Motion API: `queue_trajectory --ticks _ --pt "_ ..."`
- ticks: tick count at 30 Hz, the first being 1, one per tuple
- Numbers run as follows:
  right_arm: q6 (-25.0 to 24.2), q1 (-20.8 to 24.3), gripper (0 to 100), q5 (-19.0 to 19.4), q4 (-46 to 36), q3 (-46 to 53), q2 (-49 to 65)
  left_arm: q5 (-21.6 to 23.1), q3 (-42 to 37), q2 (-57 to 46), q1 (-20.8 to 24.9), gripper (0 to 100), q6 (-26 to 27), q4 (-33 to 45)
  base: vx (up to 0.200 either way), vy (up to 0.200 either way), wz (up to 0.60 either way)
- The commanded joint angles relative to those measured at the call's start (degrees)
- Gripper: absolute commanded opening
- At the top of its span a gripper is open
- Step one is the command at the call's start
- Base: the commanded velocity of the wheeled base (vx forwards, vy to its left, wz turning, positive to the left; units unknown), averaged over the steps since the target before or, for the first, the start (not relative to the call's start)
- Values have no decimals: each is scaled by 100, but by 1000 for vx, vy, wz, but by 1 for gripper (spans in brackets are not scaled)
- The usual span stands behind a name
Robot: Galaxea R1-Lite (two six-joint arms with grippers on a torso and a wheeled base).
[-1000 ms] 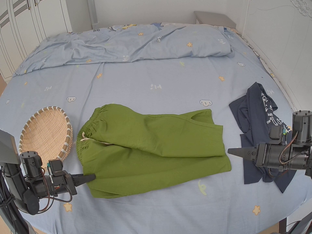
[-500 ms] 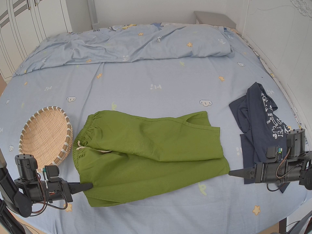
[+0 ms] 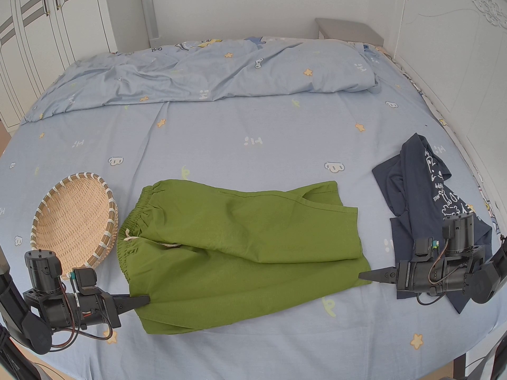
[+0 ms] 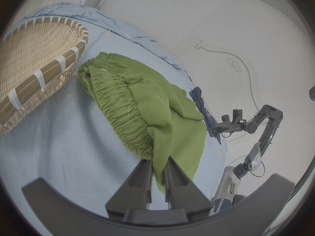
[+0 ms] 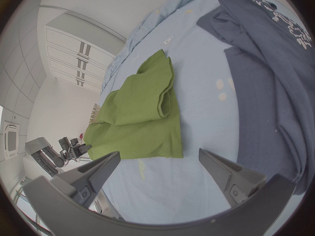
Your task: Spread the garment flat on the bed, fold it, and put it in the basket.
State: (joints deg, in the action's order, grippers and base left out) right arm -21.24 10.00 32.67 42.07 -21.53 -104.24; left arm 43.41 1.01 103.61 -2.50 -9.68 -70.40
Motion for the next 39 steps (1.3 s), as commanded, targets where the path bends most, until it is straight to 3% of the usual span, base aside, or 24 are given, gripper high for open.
queue_trajectory --ticks 1,2,17,21,30,31,39 --pt "-3 11 100 2 21 -36 -246 -8 4 -7 13 0 -8 9 0 0 0" --pt "-3 11 100 2 12 -36 -246 -8 4 -7 13 100 -8 9 0 0 0" --pt "-3 29 100 38 188 -501 -817 -8 -84 -69 -93 100 -8 44 0 0 0" --pt "-39 29 100 398 460 -589 -914 1 -84 -69 -225 100 -8 62 0 0 0" --pt "-109 90 100 424 530 -695 -1195 -8 -84 -78 -488 100 10 378 0 0 0" --pt "-118 81 0 424 530 -660 -1186 -8 -84 -78 -488 100 10 360 0 0 0" --pt "-91 -42 0 433 539 -528 -1160 1 -75 -78 -488 100 1 352 0 0 0"
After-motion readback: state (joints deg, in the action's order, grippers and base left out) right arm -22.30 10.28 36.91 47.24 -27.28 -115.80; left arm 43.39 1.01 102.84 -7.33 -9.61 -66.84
